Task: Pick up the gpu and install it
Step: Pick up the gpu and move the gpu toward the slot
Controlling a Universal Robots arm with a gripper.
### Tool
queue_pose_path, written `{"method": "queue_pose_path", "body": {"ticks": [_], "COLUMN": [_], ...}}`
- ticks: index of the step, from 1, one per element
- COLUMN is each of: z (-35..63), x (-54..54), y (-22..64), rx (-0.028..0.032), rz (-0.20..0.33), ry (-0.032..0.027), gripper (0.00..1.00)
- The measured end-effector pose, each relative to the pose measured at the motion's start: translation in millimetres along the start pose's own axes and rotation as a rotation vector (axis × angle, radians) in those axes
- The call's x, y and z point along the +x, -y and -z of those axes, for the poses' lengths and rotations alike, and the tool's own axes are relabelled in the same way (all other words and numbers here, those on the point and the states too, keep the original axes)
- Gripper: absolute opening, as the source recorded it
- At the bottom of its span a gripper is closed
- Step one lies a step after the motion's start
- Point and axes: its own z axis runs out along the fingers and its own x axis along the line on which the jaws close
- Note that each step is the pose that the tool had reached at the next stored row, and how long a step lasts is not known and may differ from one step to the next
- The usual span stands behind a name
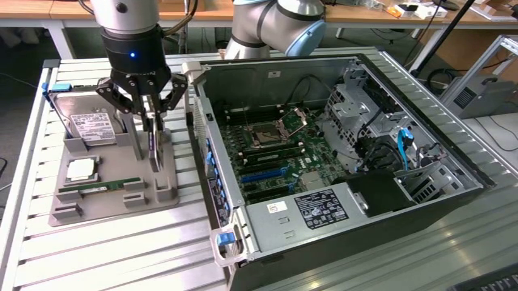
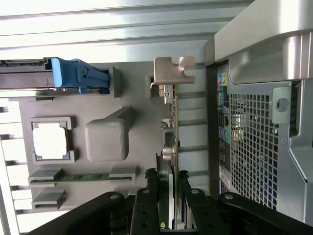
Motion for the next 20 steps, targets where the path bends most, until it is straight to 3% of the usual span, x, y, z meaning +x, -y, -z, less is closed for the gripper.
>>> {"method": "queue_pose_path", "body": {"ticks": [20], "z": [21.4], "x": [-0.7], "y": [1.8], "rx": [-0.0001], "rz": [0.000], "ry": [-0.0001], "gripper": [0.27]}}
